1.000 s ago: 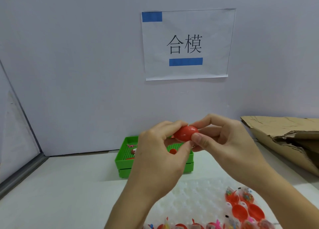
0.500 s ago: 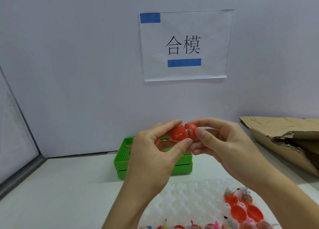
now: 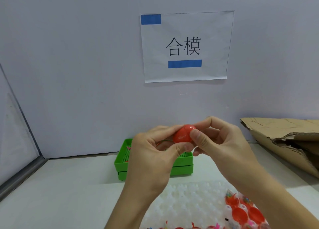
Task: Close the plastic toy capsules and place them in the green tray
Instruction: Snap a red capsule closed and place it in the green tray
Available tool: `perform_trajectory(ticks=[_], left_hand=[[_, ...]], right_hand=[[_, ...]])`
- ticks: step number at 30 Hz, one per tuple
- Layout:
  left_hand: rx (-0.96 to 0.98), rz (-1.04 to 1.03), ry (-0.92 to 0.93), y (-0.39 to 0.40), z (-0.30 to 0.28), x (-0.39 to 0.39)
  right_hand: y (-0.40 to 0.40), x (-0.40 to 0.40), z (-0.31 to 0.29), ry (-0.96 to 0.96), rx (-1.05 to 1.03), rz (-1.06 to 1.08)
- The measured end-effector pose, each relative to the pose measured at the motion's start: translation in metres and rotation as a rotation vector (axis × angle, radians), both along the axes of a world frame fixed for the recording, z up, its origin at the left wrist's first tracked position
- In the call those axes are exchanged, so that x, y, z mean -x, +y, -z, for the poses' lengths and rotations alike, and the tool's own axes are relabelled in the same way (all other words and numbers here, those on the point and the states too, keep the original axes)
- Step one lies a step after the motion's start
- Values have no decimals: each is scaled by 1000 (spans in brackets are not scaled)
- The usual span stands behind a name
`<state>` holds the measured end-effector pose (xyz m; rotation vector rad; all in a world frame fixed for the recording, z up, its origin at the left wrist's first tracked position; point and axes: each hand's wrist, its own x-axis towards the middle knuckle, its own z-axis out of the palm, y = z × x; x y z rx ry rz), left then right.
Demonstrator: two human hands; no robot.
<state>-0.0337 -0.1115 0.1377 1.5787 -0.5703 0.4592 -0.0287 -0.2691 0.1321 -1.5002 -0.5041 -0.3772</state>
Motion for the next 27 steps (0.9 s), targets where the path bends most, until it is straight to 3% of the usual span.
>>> perform_trajectory(ticks=[15,22,27], left_hand=[[-125,-69,-44,1,-4,3],[-324,-237,-234,-2,1,1],[-283,-269,-293,-12,6,2]], right_hand=[[-7,-1,-2,-79,109,20],[-3,-2,4,-142,231,138],[-3,-3,4,-188,265,217]])
